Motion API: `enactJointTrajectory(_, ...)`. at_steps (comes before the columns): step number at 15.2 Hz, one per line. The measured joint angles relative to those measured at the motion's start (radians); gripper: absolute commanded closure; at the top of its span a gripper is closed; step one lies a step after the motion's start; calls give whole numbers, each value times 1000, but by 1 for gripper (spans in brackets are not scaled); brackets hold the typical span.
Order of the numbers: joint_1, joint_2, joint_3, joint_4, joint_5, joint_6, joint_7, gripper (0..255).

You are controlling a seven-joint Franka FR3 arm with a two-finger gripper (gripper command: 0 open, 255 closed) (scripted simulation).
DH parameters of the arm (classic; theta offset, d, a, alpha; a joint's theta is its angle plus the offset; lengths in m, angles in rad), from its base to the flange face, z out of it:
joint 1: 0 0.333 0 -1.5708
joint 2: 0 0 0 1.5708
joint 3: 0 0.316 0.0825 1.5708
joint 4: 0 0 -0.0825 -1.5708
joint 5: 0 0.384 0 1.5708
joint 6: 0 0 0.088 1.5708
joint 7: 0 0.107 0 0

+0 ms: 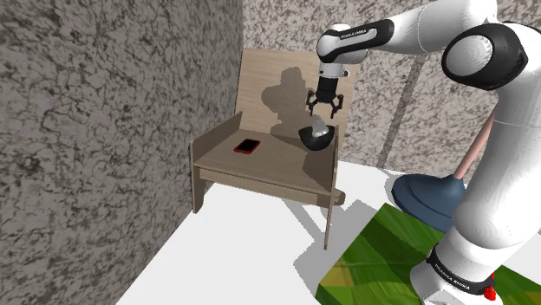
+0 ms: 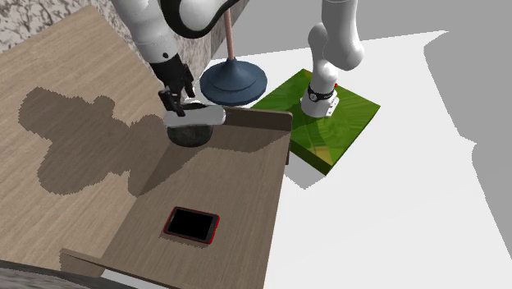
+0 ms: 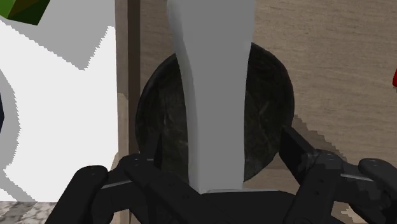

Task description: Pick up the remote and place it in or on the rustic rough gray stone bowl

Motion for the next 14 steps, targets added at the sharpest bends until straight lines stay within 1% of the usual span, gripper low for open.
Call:
enactJointTrajectory(4,0,0,0,0,0,0,0,0)
enactJointTrajectory(6,-2,2,-1,45,-1,-42,1,0)
enactJointTrajectory(8,-5,4,-3,108,-2,-103,3,0)
enactJointTrajectory(9,-6,9,-3,127,-2,-116,2,0)
enactJointTrajectory(14,-6,10,-3,141,-2,-130,3,0)
